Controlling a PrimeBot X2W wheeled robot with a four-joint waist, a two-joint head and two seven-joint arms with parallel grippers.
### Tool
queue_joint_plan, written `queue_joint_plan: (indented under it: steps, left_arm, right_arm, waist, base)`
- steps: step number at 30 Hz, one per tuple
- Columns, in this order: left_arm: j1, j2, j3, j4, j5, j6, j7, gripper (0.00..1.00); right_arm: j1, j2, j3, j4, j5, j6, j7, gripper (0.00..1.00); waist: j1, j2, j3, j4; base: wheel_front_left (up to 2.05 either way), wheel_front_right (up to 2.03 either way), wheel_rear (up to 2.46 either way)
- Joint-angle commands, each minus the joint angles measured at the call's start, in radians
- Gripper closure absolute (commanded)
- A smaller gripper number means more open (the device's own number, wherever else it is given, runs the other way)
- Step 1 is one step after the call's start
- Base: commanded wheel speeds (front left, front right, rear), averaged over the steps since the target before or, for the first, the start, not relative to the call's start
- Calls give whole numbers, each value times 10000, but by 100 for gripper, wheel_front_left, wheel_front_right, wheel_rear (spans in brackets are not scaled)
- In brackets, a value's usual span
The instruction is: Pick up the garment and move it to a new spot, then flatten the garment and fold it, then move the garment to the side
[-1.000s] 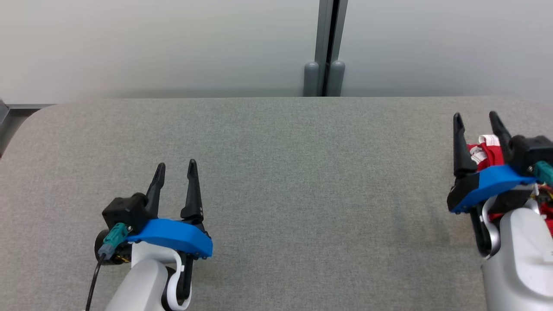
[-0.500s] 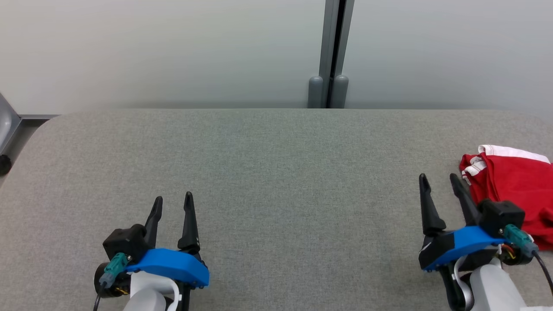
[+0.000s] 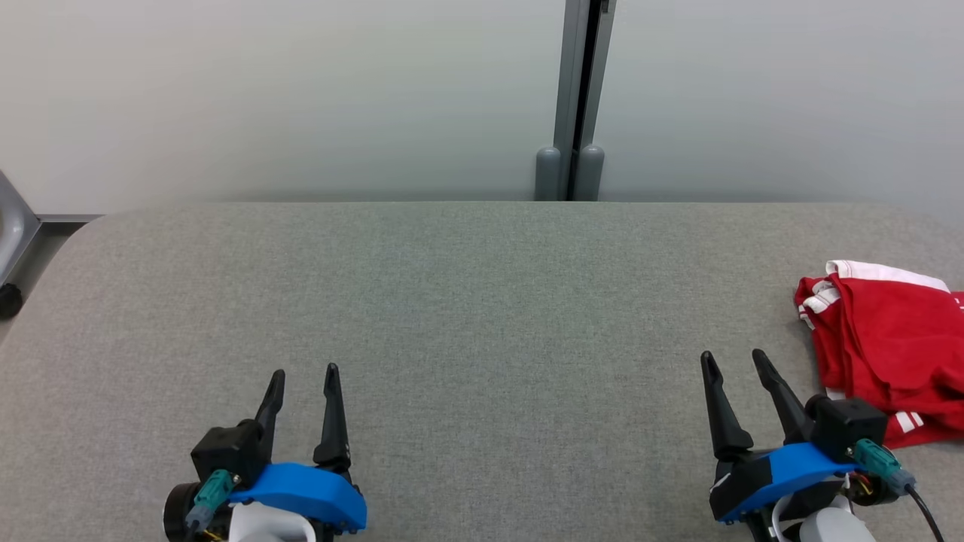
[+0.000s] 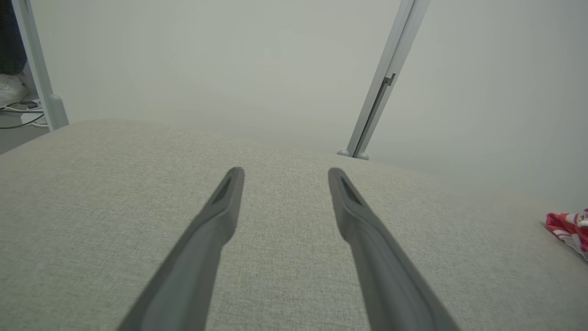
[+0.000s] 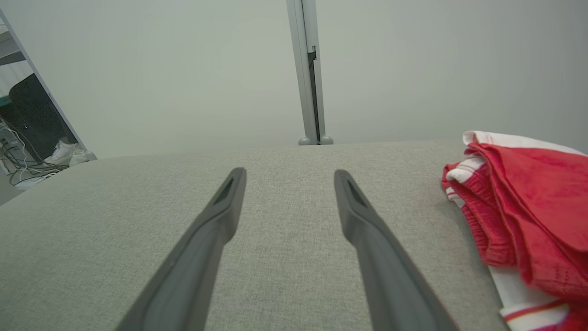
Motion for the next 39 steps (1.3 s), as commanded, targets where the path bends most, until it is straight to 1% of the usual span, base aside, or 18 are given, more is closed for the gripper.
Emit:
queue_joint_plan:
  steps: [1,8,18,19,24,39]
  left_arm:
    - [105,12,-35,45,56,26,-43,0]
    - [36,-8,-112,216,-16,-23,-43,0]
    - [-74,48,-205,221,18,49,-45,0]
    - [68,-16,-190,250,-17,41,1,100]
    - [429,-96,-131,535,-185,19,113,100]
    - [376,-181,642,67,-2535,-301,845,100]
  right_arm:
    - [165,-10,12,-11,-22,2,-20,0]
    - [210,-10,-51,-93,-120,2,33,0]
    - [227,-10,-68,-138,-46,2,87,0]
    - [123,2,-53,-78,-54,0,71,100]
    - [243,32,-84,288,140,0,174,100]
    - [331,23,-332,-184,2929,0,858,100]
  waist:
    - [1,1,-16,-13]
    - [1,1,-36,-26]
    - [1,1,-34,-6]
    - [1,1,-34,-6]
    - [1,1,-34,-10]
    - [1,1,-27,-68]
  base:
    - [0,0,0]
    - [0,0,0]
    - [0,0,0]
    - [0,0,0]
    - [0,0,0]
    - [0,0,0]
